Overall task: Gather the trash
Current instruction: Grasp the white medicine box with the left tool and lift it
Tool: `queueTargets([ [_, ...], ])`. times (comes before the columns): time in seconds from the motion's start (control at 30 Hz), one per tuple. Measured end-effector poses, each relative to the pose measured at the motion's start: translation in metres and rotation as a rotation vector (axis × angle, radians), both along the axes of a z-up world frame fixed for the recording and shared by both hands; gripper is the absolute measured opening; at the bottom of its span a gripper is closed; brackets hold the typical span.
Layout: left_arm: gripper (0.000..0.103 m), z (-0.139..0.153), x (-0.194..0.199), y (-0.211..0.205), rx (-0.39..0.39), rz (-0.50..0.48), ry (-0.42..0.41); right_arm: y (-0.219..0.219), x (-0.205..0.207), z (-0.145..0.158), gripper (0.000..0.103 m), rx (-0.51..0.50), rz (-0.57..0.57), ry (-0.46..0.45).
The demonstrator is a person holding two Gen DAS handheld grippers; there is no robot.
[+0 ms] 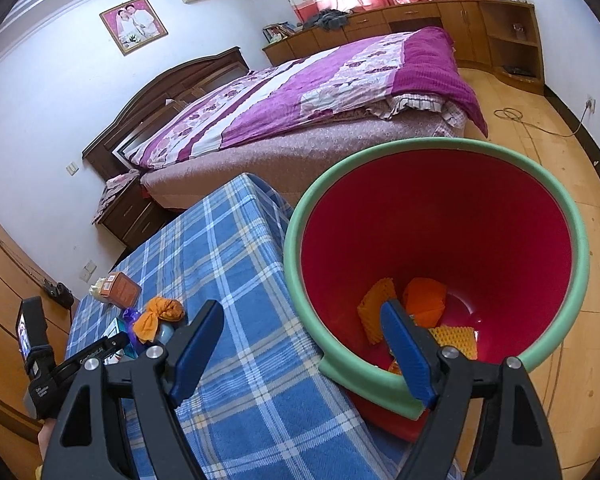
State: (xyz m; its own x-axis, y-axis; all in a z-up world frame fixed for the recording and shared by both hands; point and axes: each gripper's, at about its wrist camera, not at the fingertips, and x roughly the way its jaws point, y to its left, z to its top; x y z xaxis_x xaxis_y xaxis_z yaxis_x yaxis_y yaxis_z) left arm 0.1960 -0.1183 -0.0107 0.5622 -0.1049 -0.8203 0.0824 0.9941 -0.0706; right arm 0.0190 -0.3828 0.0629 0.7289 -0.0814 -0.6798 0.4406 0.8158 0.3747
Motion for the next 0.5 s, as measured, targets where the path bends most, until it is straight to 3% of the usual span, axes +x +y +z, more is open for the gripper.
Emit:
queueTargets([
  [0.33, 0.073, -0.007, 0.002, 0.001, 0.054, 0.005, -0.003, 0.007, 0.005, -0.002, 0.083, -0.005, 0.023, 0.009],
  [0.4, 0.059, -0.005, 0.0, 0.004, 0.048, 0.005, -0.013, 0.011, 0.008, -0.001, 0.083, -0.012, 0.035, 0.012],
  [0.5, 0.05, -0.004, -0.001, 0.009, 0.035, -0.003, -0.019, 0.018, 0.014, 0.002, 0.083, -0.028, 0.062, 0.016],
])
